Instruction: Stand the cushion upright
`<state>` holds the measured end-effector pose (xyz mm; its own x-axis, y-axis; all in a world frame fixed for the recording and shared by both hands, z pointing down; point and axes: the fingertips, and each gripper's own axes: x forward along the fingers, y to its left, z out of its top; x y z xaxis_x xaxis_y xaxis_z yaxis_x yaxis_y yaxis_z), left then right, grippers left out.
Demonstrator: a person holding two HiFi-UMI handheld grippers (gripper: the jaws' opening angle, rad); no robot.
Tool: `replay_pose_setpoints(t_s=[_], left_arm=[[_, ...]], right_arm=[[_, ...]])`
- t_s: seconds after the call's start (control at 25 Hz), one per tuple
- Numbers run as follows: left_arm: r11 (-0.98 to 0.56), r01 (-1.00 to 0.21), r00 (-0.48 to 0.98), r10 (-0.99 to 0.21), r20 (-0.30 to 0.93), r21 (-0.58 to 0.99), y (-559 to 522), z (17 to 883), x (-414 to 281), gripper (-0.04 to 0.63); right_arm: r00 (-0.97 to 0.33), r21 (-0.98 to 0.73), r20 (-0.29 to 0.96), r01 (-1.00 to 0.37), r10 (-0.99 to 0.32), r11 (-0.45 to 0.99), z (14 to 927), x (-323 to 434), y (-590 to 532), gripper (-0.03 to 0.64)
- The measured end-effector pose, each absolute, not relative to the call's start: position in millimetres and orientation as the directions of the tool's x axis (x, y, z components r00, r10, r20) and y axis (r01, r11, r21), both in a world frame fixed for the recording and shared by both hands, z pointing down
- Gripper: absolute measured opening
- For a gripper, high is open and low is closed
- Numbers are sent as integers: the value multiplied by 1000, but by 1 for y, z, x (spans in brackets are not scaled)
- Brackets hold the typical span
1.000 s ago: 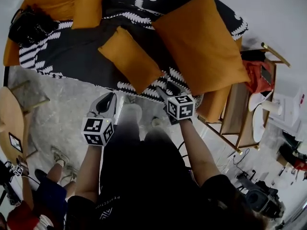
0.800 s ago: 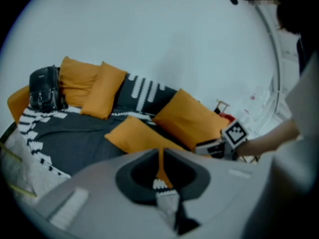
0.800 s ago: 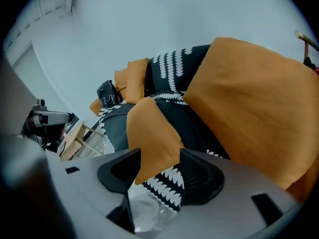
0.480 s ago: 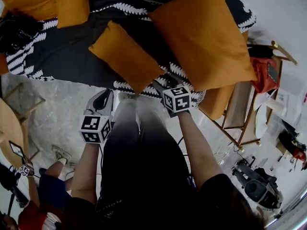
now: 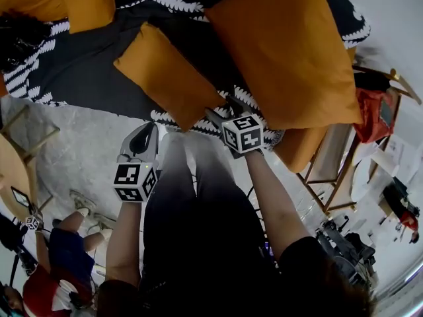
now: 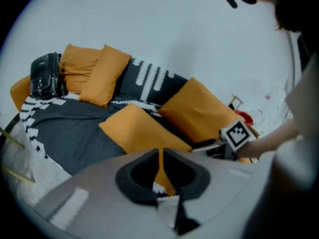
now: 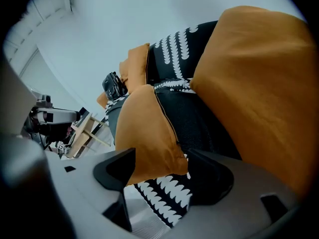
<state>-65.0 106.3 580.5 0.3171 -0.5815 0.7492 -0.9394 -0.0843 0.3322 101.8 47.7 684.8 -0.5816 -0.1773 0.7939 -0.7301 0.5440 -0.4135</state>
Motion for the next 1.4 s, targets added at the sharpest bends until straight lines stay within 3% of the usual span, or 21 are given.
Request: replay_pose_setpoints(t_s=[0.36, 0.88, 1.4], left_arm=[[-51, -940, 307, -556, 772, 337, 107, 598, -40, 31], [-45, -943, 298, -559, 774, 330, 104, 609, -45, 31], [-50, -945, 288, -590, 755, 322, 100, 593, -52, 29]], right_arm=[[-657, -527, 750, -667, -81, 528, 713, 98, 40, 373], [-753, -656, 655, -521, 68, 546, 722, 63, 61, 377], [-733, -605, 675, -489, 80, 629, 695, 47, 73, 199]])
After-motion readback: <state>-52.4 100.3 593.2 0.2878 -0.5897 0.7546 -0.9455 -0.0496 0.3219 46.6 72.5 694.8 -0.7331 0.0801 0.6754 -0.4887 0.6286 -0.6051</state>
